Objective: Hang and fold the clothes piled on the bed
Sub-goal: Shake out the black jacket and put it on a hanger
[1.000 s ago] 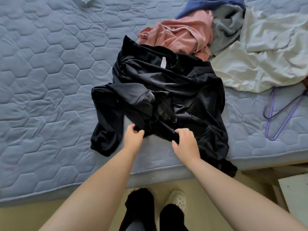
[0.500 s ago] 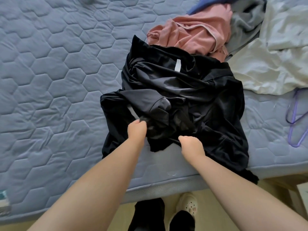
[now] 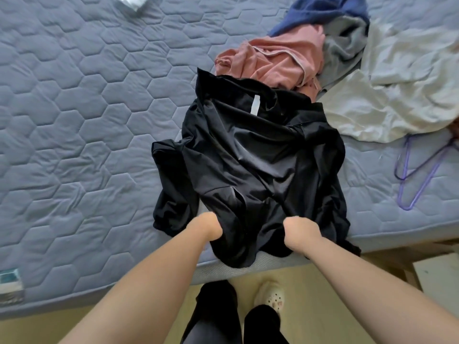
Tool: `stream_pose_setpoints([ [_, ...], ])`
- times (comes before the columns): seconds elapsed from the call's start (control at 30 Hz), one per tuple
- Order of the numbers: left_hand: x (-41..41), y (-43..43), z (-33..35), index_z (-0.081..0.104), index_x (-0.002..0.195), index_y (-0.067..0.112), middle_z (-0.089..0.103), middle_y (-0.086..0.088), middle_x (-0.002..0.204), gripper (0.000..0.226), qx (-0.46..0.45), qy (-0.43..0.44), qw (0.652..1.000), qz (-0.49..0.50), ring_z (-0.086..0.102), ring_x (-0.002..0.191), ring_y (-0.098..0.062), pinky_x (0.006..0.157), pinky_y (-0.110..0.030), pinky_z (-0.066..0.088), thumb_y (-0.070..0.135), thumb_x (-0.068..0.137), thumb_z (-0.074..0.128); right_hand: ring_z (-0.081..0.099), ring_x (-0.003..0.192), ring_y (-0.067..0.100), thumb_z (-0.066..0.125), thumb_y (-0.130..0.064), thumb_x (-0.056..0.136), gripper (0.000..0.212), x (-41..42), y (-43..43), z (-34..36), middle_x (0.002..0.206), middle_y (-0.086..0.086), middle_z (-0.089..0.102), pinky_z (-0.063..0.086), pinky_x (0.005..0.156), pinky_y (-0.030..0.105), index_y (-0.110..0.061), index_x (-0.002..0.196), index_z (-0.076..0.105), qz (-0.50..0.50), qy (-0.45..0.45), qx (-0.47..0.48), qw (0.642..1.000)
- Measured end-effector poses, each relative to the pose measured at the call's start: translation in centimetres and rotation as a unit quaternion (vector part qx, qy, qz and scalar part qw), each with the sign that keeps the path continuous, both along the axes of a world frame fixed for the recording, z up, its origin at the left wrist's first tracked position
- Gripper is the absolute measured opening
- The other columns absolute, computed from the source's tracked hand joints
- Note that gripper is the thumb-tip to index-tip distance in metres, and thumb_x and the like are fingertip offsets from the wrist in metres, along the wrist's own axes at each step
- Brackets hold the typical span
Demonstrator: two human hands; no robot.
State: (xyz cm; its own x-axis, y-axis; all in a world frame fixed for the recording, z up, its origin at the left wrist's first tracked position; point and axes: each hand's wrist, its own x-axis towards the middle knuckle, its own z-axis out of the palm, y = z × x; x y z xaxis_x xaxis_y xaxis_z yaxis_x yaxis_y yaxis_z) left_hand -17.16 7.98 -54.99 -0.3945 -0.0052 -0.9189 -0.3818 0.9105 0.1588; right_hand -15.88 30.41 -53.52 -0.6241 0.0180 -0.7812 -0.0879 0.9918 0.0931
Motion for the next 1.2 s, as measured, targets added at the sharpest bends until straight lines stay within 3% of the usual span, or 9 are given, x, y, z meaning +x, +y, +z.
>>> stream_pose_setpoints([
  [0.13,-1.8,-1.4,-1.0,0.051,0.122,0.012,0.055,-0.01,0.126,0.033,-0.016,0.171,0.954,0.245,0.054,0.11,-0.029,0.083,-0.033,0.043,0.031,0.096,0.043,0.05,0.107,0.027,0.048,-0.014,0.084,0.022,-1.8,-3.0,-0.7,0.111,0.007,0.054,0.041,0.083,0.033,-0.011,0.105,0.055,-0.109,0.188,-0.093,0.972],
  [0.3,-3.4,-1.4,-2.3,0.025,0.144,0.009,0.044,-0.008,0.138,0.078,0.108,0.077,0.841,0.525,0.047,0.121,-0.028,0.1,-0.04,0.043,0.039,0.085,0.066,0.035,0.132,0.025,0.061,-0.02,0.079,0.08,-2.5,-6.5,-3.2,0.144,0.003,0.034,0.035,0.106,0.038,-0.02,0.149,0.021,-0.193,0.092,-0.209,0.954],
  [0.47,-4.0,-1.9,-3.5,0.055,0.123,0.006,0.06,-0.013,0.122,0.039,0.076,0.14,0.894,0.419,0.058,0.104,-0.032,0.087,-0.034,0.049,0.011,0.084,0.057,0.058,0.11,0.026,0.048,0.002,0.081,0.048,-2.6,-8.6,-4.7,0.116,0.01,0.063,0.043,0.089,0.026,-0.011,0.126,0.056,-0.163,-0.028,-0.28,0.946],
  [0.6,-3.9,-6.6,-2.2,0.06,0.091,0.011,0.064,-0.011,0.096,0.016,-0.071,0.224,0.905,0.355,0.058,0.09,-0.034,0.073,-0.033,0.045,0.007,0.081,0.048,0.057,0.083,0.01,0.059,-0.007,0.085,0.025,-2.9,-10.3,-2.9,0.09,-0.003,0.064,0.048,0.067,0.022,-0.016,0.106,0.069,-0.236,-0.231,-0.363,0.871],
  [0.73,-4.0,-9.3,-1.7,0.051,0.121,0.01,0.053,-0.014,0.122,0.039,-0.168,0.261,0.91,0.274,0.05,0.113,-0.034,0.088,-0.04,0.042,0.003,0.083,0.048,0.061,0.089,0.012,0.058,-0.015,0.086,0.022,-4.9,-11.1,-2.1,0.096,0.002,0.069,0.047,0.085,0.026,-0.013,0.102,0.072,-0.306,0.02,-0.346,0.887],
  [0.87,-5.5,-7.7,-2.0,0.051,0.129,0.012,0.051,-0.01,0.121,0.048,-0.066,0.411,0.902,0.114,0.045,0.114,-0.029,0.094,-0.038,0.04,0.003,0.081,0.051,0.051,0.117,0.021,0.055,-0.017,0.089,0.049,-6.4,-10.6,-2.6,0.121,0.005,0.055,0.035,0.092,0.023,-0.012,0.136,0.045,-0.37,0.047,-0.277,0.885],
  [1.03,-8.1,-4.1,-1.5,0.055,0.126,0.018,0.06,0.003,0.106,0.041,0.094,0.363,0.907,0.191,0.056,0.1,-0.02,0.089,-0.033,0.046,0.005,0.088,0.043,0.053,0.111,0.023,0.064,-0.014,0.085,0.068,-6.4,-12.4,-4.5,0.131,0.01,0.053,0.041,0.077,0.029,-0.019,0.145,0.033,-0.555,-0.064,-0.342,0.756],
  [1.13,-9.2,-3.0,-1.6,0.051,0.131,0.02,0.059,0.002,0.117,0.047,0.115,0.341,0.889,0.284,0.057,0.105,-0.019,0.093,-0.032,0.045,0.003,0.088,0.043,0.057,0.076,0.021,0.06,0.001,0.079,0.018,-5.1,-14.3,-4.9,0.084,0.01,0.062,0.047,0.06,0.027,-0.01,0.092,0.06,-0.381,-0.08,-0.346,0.853],
  [1.2,-9.8,-2.7,-1.9,0.041,0.139,0.021,0.05,0.001,0.132,0.052,0.115,0.337,0.883,0.306,0.054,0.111,-0.02,0.097,-0.036,0.045,0.008,0.09,0.046,0.046,0.059,0.017,0.058,0.001,0.079,0.023,-4.7,-15.2,-4.2,0.063,0.005,0.048,0.039,0.051,0.024,-0.01,0.064,0.046,-0.184,-0.179,-0.303,0.918],
])
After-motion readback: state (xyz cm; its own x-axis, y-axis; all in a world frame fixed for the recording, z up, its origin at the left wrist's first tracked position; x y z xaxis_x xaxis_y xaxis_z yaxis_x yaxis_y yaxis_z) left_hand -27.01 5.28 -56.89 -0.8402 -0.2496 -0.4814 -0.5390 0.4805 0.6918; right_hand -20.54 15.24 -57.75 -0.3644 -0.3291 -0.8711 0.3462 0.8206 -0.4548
